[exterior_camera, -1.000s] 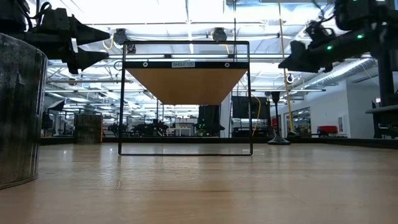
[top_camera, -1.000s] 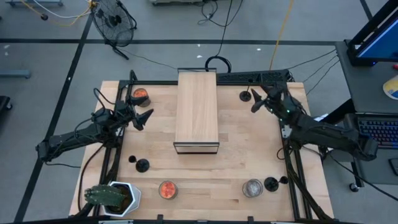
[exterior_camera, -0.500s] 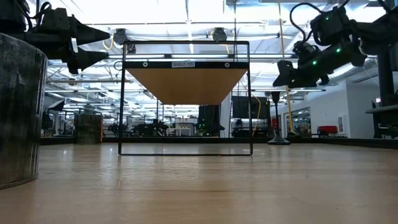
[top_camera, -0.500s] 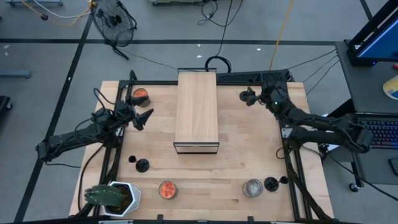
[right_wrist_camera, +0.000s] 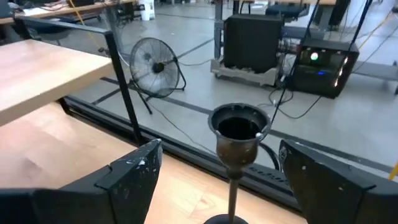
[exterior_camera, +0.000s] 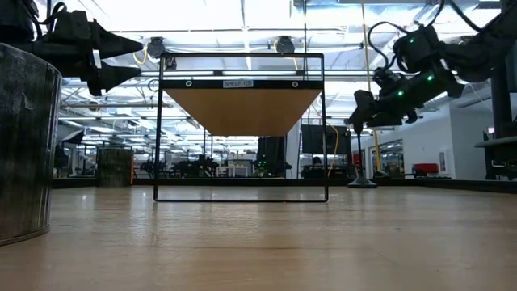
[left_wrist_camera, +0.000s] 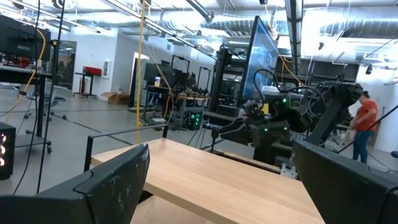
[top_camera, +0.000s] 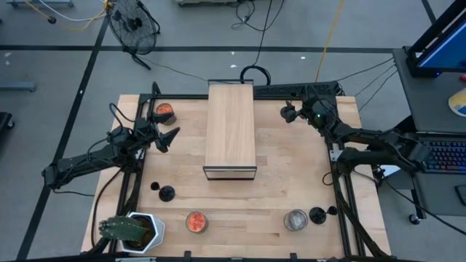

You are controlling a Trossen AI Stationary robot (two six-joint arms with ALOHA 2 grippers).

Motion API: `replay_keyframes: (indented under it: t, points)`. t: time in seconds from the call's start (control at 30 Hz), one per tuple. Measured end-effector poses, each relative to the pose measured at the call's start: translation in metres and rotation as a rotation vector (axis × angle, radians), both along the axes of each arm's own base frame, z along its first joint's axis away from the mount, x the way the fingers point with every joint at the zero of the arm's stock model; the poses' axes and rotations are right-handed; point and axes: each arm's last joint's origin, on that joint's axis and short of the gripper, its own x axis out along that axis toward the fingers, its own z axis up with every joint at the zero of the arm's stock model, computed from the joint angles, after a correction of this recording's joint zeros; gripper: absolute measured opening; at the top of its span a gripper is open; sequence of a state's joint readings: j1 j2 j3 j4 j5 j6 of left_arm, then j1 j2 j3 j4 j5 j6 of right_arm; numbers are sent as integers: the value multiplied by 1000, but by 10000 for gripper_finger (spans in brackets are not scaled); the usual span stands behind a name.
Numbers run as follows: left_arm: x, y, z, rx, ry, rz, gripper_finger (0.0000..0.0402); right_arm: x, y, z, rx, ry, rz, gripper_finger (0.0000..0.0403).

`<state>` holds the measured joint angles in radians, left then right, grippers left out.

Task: Pick & Place candle stick holders
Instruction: Put the top black candle holder on the shelf

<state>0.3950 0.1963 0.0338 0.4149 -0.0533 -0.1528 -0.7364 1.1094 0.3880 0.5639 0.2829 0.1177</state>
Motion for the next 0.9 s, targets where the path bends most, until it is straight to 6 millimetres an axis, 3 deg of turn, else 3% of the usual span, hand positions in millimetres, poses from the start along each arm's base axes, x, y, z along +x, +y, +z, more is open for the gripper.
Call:
replay_keyframes:
  t: [0.4,0.9]
  points:
    - [0,0,0,-3,-2,-1,397,13,-17,7,-17,50,-6,316]
    - [0,0,0,0,-1,0,397,14,-18,5,4,29,-14,228]
